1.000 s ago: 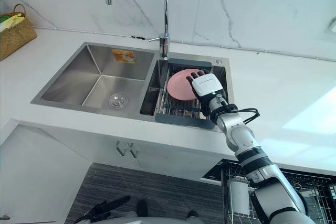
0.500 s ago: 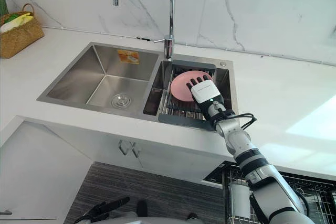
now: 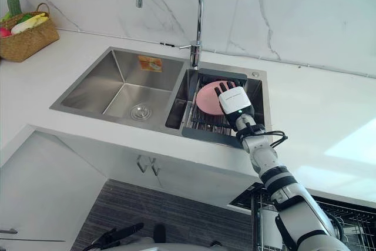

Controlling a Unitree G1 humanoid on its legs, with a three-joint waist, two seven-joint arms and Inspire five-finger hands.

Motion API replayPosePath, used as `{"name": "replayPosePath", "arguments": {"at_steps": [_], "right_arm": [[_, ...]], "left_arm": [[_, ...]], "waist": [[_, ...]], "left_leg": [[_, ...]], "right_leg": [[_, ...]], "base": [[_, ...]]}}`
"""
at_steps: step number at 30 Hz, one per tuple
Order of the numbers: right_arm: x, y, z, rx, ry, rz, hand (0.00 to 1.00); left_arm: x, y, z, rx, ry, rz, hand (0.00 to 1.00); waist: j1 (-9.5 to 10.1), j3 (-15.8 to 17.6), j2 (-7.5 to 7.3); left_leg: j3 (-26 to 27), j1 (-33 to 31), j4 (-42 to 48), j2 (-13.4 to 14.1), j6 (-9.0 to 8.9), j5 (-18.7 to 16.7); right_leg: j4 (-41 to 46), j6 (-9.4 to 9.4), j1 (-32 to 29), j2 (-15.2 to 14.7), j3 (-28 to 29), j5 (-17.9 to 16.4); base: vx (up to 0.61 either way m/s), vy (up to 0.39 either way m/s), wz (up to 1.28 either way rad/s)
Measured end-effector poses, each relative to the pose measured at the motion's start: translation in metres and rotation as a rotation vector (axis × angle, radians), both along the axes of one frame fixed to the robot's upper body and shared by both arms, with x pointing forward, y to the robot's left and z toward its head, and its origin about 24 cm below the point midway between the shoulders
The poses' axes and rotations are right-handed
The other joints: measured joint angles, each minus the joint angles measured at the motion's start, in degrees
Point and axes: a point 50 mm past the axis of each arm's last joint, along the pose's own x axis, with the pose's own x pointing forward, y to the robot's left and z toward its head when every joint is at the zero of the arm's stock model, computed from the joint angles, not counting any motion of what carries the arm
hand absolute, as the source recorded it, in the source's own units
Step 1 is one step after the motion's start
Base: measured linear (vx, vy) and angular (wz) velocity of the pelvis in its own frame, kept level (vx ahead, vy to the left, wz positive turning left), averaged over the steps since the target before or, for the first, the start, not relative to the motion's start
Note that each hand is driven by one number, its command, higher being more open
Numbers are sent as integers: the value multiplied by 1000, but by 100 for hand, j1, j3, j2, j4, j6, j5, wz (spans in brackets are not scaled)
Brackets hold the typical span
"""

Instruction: Walk over to the sink, pick up the cup, carry it to the dishwasher, place the cup inside the dishwasher, then close the dishwasher door

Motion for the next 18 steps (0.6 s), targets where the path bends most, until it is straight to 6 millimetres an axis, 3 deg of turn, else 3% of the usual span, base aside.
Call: {"name": "replayPosePath", "arguments": {"at_steps": [18], "right_arm": [[2, 1, -10, 31, -40, -39, 100]], "left_arm": [[-1, 1, 0, 8, 7, -11, 100]], "waist": [[47, 10, -13]], "left_leg": [[-26, -27, 0, -8, -18, -12]], "right_leg": [[1, 7, 19, -2, -54, -18]], "base": [[0, 2, 0]]}}
